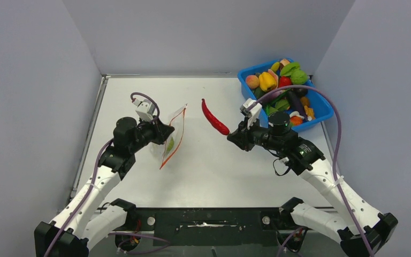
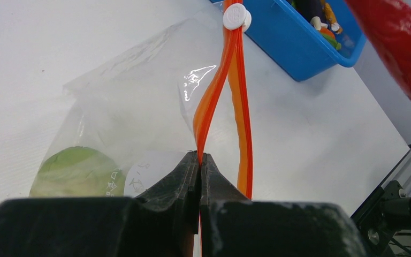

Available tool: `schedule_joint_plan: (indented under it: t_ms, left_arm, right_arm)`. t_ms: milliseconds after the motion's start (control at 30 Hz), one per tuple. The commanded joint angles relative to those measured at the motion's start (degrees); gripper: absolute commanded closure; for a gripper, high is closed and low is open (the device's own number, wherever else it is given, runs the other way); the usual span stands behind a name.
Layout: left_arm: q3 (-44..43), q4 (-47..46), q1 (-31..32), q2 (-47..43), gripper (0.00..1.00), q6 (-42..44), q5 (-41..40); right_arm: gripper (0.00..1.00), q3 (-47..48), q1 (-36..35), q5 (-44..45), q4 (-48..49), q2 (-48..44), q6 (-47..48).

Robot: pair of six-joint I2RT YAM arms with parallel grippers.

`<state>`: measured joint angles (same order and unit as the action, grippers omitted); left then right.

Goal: Place the food in the zip-top bag and seal the zipper
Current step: Place the fake vegetable in the zipper food storage bag.

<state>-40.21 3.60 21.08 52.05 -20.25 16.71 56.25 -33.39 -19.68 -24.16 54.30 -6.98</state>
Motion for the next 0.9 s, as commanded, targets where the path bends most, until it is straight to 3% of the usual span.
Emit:
schedule_joint_plan:
  t_ms: [0, 467, 867]
  left_arm:
    - [-0.1, -3.6, 0.4, 0.0, 1.0, 0.7, -0.1]
    - [-0.2, -3.5, 0.9, 0.1, 1.0, 0.7, 0.4]
    - [-0.2, -3.4, 1.2, -0.1, 1.0, 0.8, 0.7]
  right_arm:
    - [1.0, 1.8, -4.1, -4.8, -0.6, -0.3, -4.5]
    - [1.0, -0.6, -14.3, -11.5, 0.8, 1.4, -9.4]
    - [1.0, 2.2, -15.1, -2.1, -2.1, 5.9, -12.5]
